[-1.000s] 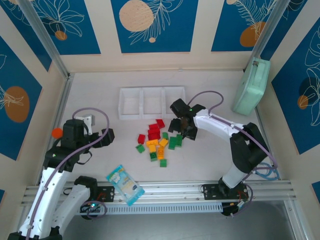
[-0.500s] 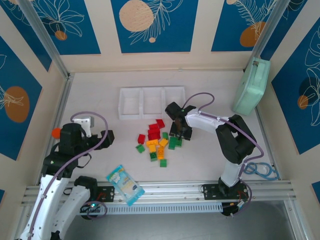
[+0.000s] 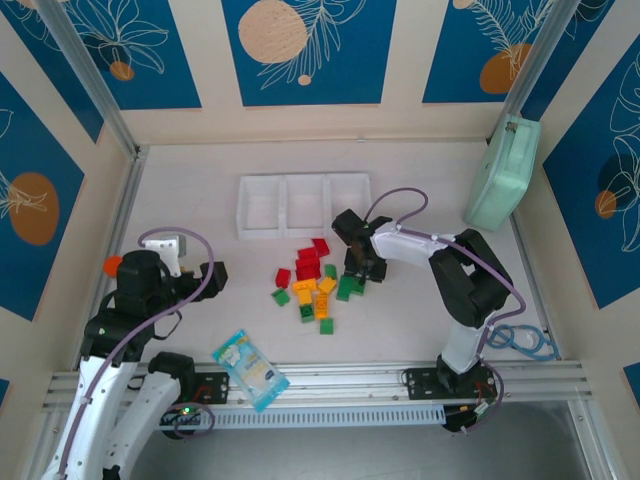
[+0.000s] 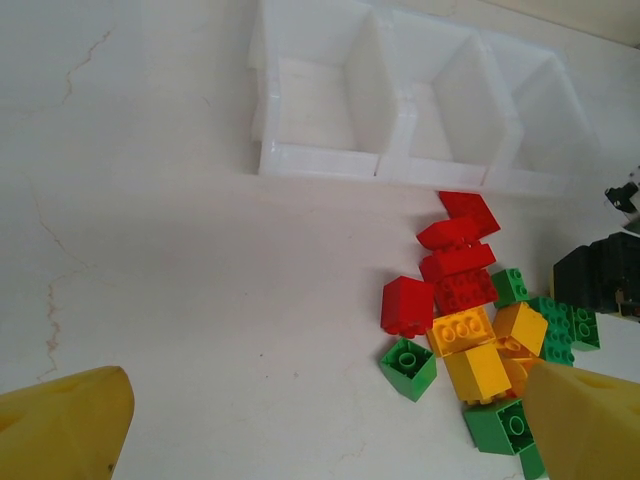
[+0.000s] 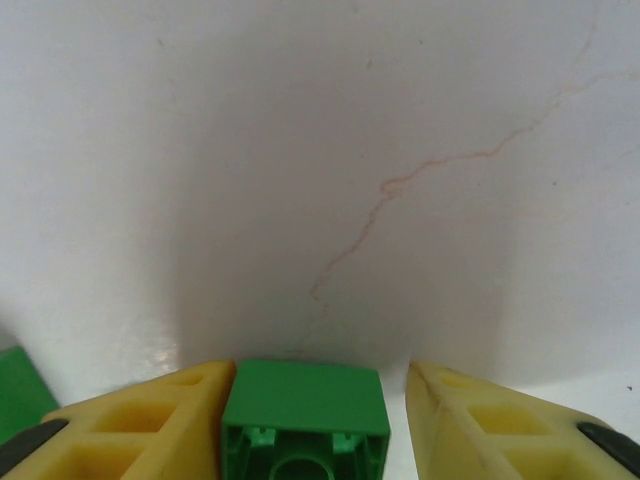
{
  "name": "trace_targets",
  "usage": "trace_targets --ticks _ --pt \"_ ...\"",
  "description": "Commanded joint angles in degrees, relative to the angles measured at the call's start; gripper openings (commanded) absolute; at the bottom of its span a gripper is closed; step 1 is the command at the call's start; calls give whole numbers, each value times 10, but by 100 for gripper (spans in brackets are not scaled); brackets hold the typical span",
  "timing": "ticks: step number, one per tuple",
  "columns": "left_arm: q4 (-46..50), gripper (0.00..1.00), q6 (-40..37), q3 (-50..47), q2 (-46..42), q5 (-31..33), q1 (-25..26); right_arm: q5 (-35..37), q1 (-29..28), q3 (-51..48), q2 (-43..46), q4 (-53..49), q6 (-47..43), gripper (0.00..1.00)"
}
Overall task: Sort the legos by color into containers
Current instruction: Pick up the lego from the center of the table, then place the lego in the container.
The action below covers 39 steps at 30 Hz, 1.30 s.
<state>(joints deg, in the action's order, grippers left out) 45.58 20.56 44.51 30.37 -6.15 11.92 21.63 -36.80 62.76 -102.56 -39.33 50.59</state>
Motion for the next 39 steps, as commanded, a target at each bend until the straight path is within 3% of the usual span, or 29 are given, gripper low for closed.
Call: trace_targets --ticks 1,6,12,20,25,32,39 --pt "-7 99 -6 -4 -5 1 3 4 -1 -11 8 8 -6 46" --pt "-7 99 -5 -4 -5 3 3 8 -2 -18 14 13 -13 40" --pt "-14 99 -6 -5 -6 -18 4 0 -1 -4 53 11 -51 23" --pt "-24 99 -7 -13 -18 -32 3 7 8 91 104 29 -151 21" --pt "-27 99 -8 -14 -21 -40 3 0 46 166 68 79 -238 21" --pt "-32 99 -9 -16 -21 -47 3 -125 121 248 -26 147 -294 20" --pt "-35 99 -10 -18 -21 -52 3 -147 135 317 -119 136 -327 20"
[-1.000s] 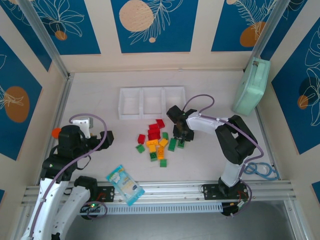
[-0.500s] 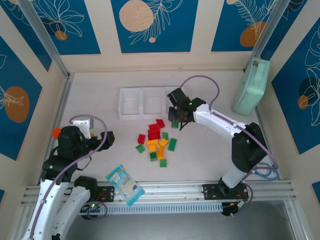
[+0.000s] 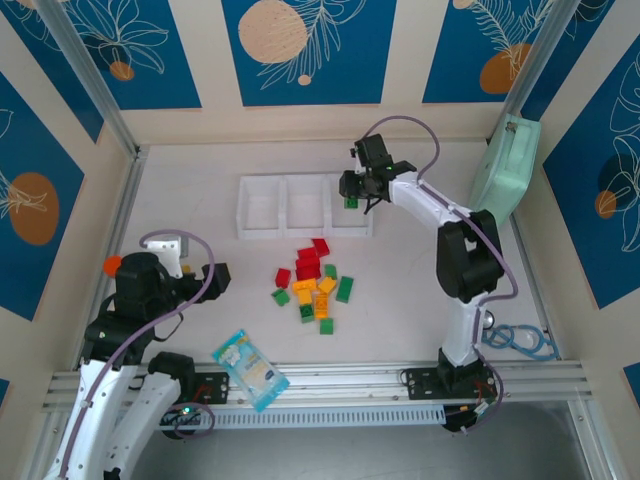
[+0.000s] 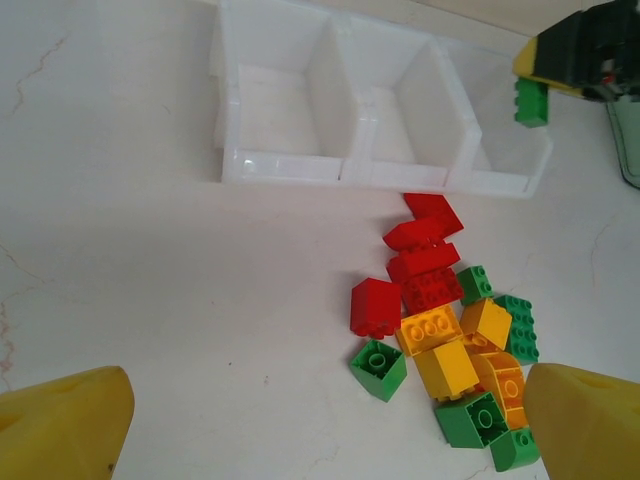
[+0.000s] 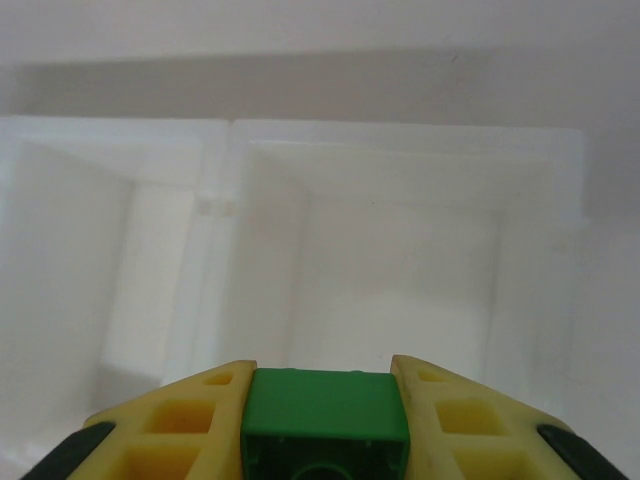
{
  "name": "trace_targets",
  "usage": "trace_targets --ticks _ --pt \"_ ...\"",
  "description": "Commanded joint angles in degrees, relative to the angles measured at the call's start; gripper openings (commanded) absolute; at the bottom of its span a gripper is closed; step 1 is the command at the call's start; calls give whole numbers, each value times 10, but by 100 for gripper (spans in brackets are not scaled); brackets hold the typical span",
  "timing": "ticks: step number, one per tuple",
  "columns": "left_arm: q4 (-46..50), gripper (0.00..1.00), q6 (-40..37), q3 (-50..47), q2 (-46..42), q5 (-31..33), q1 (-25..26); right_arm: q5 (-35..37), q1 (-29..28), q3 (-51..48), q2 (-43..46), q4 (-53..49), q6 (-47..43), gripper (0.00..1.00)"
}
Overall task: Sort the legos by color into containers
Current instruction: Place the lego in the container.
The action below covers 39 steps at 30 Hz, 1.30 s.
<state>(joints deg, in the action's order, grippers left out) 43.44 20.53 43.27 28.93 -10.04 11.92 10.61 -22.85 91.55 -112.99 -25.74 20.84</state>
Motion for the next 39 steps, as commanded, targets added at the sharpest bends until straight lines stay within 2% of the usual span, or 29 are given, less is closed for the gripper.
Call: trace_targets --ticks 1,6,10,13,19,26,30,33,39 --pt "-15 99 -9 -6 -7 -14 3 -39 -4 35 -24 -1 -32 19" --pt "-17 99 -8 -8 -9 -13 3 -46 -4 54 -59 -5 -39 21" --pt "-21 99 -2 -11 -17 -5 4 -40 -4 59 -74 -8 -40 26" --pt "-14 99 13 -8 -16 0 3 -38 -2 61 -76 -12 -30 34" --pt "-10 99 10 -4 -8 -2 3 -41 0 72 -59 -40 -10 64" --pt "-34 99 9 -20 -44 -16 3 -27 -3 70 3 -108 61 79" --pt "-35 99 10 -21 -44 -15 4 0 -4 36 63 -180 162 79" --pt "-37 99 6 -23 -38 -15 3 3 -14 -55 130 -186 242 79" --pt "-45 99 5 -27 -43 -34 3 48 -87 -214 229 -168 339 77"
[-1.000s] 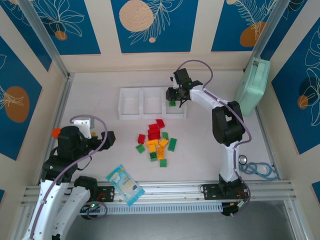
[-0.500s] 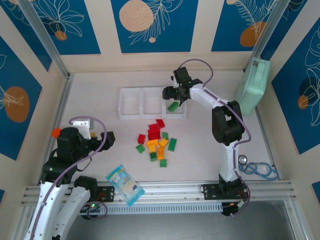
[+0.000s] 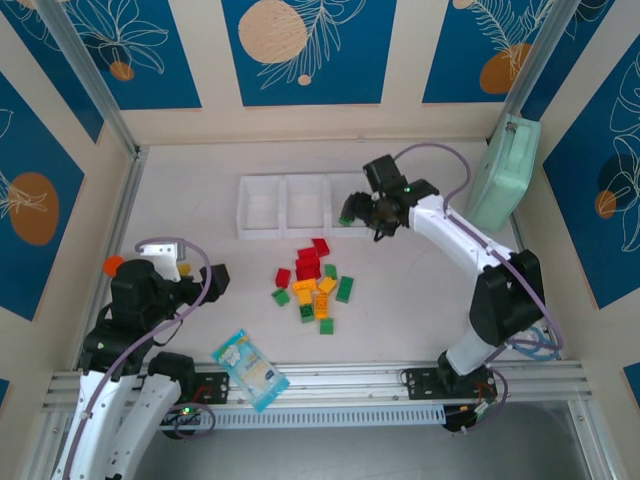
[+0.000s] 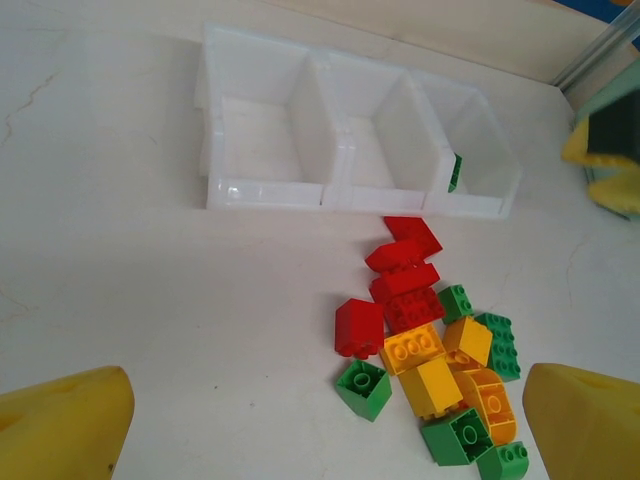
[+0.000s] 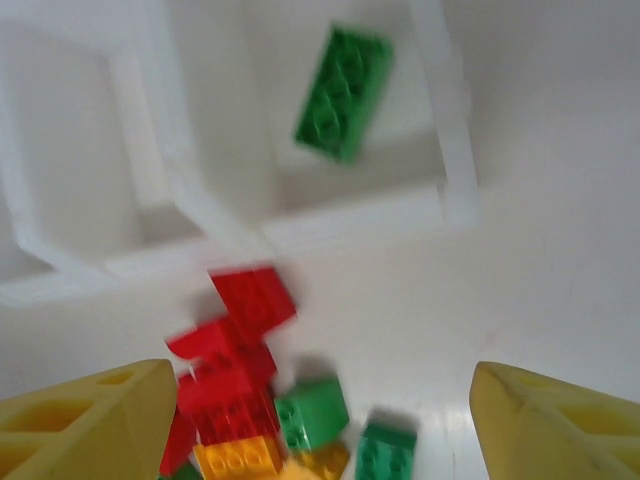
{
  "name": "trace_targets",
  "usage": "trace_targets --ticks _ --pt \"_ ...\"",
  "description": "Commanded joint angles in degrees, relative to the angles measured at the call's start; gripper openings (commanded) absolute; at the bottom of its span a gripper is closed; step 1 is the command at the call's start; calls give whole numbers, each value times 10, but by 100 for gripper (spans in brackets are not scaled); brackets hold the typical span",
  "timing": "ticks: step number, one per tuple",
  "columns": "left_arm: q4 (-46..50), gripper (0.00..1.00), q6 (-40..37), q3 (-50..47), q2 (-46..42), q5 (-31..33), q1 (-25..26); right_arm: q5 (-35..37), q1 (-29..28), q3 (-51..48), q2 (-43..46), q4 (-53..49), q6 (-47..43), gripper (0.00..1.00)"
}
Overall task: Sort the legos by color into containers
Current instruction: Place the lego in the container, then pick up the lego from the center of the table.
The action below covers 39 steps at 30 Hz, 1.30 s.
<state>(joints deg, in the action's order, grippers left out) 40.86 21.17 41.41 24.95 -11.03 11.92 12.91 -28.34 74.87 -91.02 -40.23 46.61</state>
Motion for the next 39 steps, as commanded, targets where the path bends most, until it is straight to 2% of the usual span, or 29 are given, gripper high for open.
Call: trace_targets --ticks 1,5,12,19,26,31,39 --pt "-22 99 -2 -9 -3 -31 4 27 -46 -64 16 -23 93 77" --pt "-29 99 -2 -11 -3 -50 3 32 -86 -106 13 -16 146 75" --pt "-32 99 -2 -12 -1 -58 3 34 -118 -134 -41 4 197 74" --pt "-32 99 -2 -14 -1 -63 4 -1 -126 -126 -99 39 191 69" --pt "-32 99 -2 -14 -5 -58 3 7 -129 -122 -127 34 163 63" --pt "-24 99 -1 -11 -5 -42 3 15 -138 -127 -137 32 137 49" --pt "-23 99 0 -12 -2 -39 3 56 -152 -125 -120 -4 101 33"
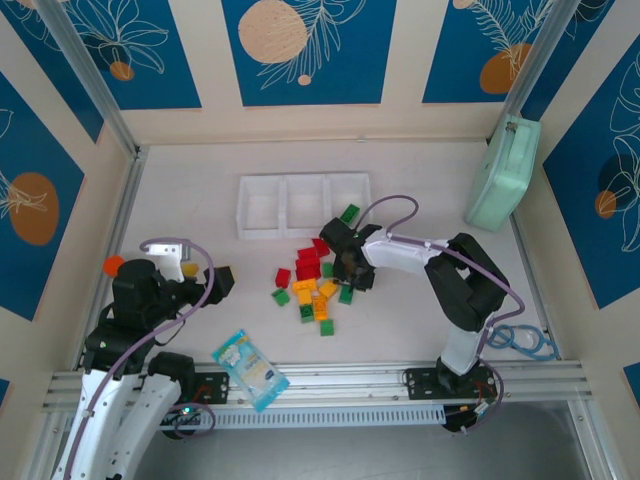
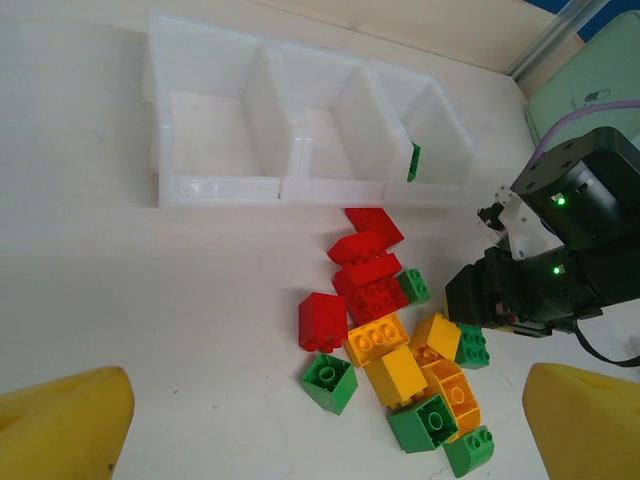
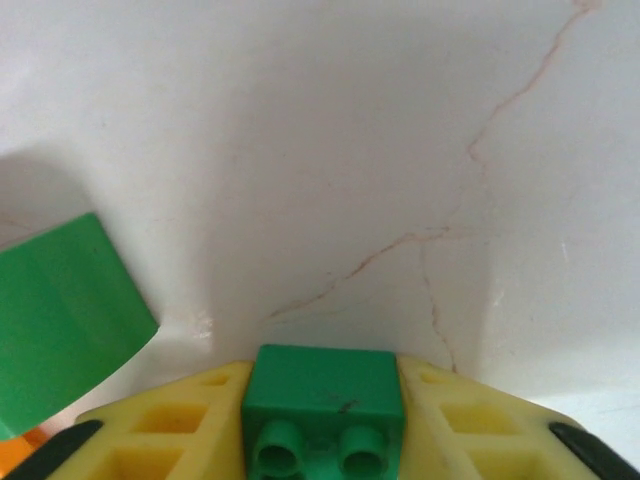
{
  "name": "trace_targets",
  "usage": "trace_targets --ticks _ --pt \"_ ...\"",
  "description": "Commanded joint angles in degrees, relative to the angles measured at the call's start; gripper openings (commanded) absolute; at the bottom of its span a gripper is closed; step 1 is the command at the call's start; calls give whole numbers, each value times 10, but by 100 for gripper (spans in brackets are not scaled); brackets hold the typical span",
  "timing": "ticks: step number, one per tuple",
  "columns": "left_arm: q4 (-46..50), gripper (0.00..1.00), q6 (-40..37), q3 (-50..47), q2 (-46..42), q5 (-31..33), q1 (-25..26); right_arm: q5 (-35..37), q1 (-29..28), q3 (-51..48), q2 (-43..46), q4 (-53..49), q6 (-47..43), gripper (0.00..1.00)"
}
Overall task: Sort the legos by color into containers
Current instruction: Pick up the lego from the center of the table, then place the lego in the container.
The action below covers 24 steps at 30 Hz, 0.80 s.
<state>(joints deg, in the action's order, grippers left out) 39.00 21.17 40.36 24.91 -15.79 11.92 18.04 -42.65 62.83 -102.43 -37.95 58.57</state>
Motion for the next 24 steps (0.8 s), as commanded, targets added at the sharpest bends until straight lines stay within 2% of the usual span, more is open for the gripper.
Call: trace_targets --ticks 1,9,13,20,24 --pt "-4 99 -1 -1 -1 8 3 11 -9 -3 1 -31 -24 31" --pt "-1 99 -1 0 -2 15 3 60 -2 41 100 -57 -97 24" --pt "2 99 -3 2 -3 14 3 53 29 78 127 -25 -153 24" --pt "9 99 -7 6 -8 16 3 -12 112 175 84 25 -261 24" --pt "5 99 -7 3 -15 16 4 -59 157 220 33 67 -275 23"
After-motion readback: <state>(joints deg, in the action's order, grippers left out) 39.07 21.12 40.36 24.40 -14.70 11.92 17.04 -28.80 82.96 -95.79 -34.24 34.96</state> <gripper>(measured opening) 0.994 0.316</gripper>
